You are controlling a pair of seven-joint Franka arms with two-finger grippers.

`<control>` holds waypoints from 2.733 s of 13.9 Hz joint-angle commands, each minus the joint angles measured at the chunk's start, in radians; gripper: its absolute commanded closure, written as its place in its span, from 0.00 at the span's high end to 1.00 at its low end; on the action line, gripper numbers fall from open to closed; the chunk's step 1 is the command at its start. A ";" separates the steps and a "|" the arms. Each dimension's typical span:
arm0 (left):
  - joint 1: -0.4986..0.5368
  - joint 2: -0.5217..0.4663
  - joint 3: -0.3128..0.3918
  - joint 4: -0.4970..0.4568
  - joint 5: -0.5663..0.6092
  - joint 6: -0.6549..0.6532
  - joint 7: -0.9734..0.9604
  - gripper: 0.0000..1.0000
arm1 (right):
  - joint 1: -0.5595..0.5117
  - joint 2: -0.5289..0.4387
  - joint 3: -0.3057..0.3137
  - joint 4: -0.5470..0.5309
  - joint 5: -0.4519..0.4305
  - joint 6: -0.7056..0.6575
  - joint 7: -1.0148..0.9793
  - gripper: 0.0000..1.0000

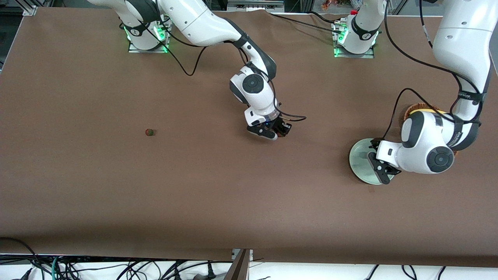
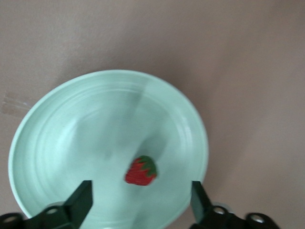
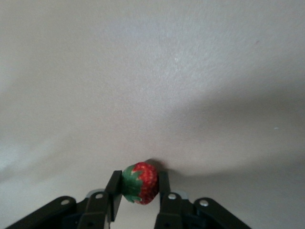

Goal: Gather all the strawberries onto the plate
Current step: 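Release the strawberry onto the plate while the right gripper carries its strawberry, then set the second strawberry on the table with the right gripper, then grasp the second strawberry with the left gripper while the right gripper reaches the third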

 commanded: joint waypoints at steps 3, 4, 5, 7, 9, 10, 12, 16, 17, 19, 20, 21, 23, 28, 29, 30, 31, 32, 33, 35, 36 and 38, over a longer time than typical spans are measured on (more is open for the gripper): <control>-0.007 -0.081 -0.047 -0.010 -0.046 -0.137 -0.171 1.00 | -0.011 -0.012 -0.010 0.042 -0.002 -0.032 0.011 0.69; -0.007 -0.089 -0.070 -0.010 -0.046 -0.146 -0.235 1.00 | -0.012 -0.037 -0.030 0.042 -0.004 -0.087 0.002 0.82; -0.008 -0.098 -0.090 -0.013 -0.046 -0.149 -0.286 1.00 | -0.015 -0.066 -0.059 0.042 -0.001 -0.171 -0.006 0.86; -0.008 -0.099 -0.129 -0.015 -0.046 -0.163 -0.370 1.00 | -0.056 -0.144 -0.082 0.044 0.004 -0.327 -0.073 0.88; -0.013 -0.096 -0.193 -0.017 -0.042 -0.158 -0.474 1.00 | -0.127 -0.207 -0.082 0.042 0.010 -0.478 -0.217 0.88; -0.034 -0.096 -0.210 -0.026 -0.025 -0.157 -0.551 1.00 | -0.156 -0.242 -0.084 0.036 0.008 -0.554 -0.299 0.88; -0.065 -0.098 -0.210 -0.033 0.019 -0.158 -0.605 1.00 | -0.218 -0.300 -0.113 0.007 0.007 -0.703 -0.464 0.88; -0.056 -0.099 -0.210 -0.041 0.024 -0.160 -0.607 1.00 | -0.226 -0.441 -0.291 -0.204 0.008 -0.770 -0.844 0.88; -0.063 -0.105 -0.210 -0.041 0.024 -0.160 -0.616 1.00 | -0.226 -0.474 -0.338 -0.267 0.008 -0.765 -0.933 0.88; -0.063 -0.106 -0.216 -0.041 0.021 -0.154 -0.641 1.00 | -0.226 -0.523 -0.424 -0.382 0.008 -0.738 -1.100 0.88; -0.071 -0.101 -0.216 -0.041 0.014 -0.146 -0.642 1.00 | -0.226 -0.546 -0.456 -0.451 0.008 -0.697 -1.168 0.88; -0.089 -0.099 -0.216 -0.041 0.012 -0.139 -0.662 1.00 | -0.226 -0.569 -0.486 -0.528 0.008 -0.643 -1.229 0.88; -0.106 -0.092 -0.218 -0.041 0.012 -0.137 -0.725 1.00 | -0.226 -0.603 -0.506 -0.692 0.010 -0.495 -1.279 0.88; -0.198 -0.076 -0.216 -0.043 -0.006 -0.109 -0.950 1.00 | -0.226 -0.575 -0.503 -0.873 0.065 -0.250 -1.283 0.88; -0.211 -0.076 -0.216 -0.043 -0.006 -0.106 -0.987 1.00 | -0.226 -0.572 -0.500 -0.887 0.082 -0.245 -1.283 0.88; -0.214 -0.076 -0.216 -0.043 -0.006 -0.093 -0.996 1.00 | -0.226 -0.568 -0.498 -0.890 0.087 -0.242 -1.283 0.88; -0.218 -0.073 -0.216 -0.049 -0.006 -0.073 -0.997 1.00 | -0.226 -0.560 -0.498 -0.893 0.087 -0.236 -1.283 0.86; -0.228 -0.072 -0.218 -0.062 -0.006 -0.048 -1.007 1.00 | -0.226 -0.554 -0.497 -0.899 0.096 -0.226 -1.283 0.84; -0.237 -0.072 -0.216 -0.072 -0.006 -0.030 -1.041 1.00 | -0.226 -0.551 -0.491 -0.903 0.106 -0.216 -1.283 0.84; -0.280 -0.069 -0.216 -0.082 -0.006 0.007 -1.122 1.00 | -0.226 -0.543 -0.481 -0.903 0.120 -0.206 -1.283 0.84; -0.292 -0.063 -0.215 -0.096 -0.005 0.039 -1.157 1.00 | -0.226 -0.537 -0.481 -0.903 0.122 -0.202 -1.283 0.84; -0.316 -0.037 -0.215 -0.119 0.006 0.142 -1.191 1.00 | -0.226 -0.532 -0.480 -0.903 0.122 -0.193 -1.283 0.83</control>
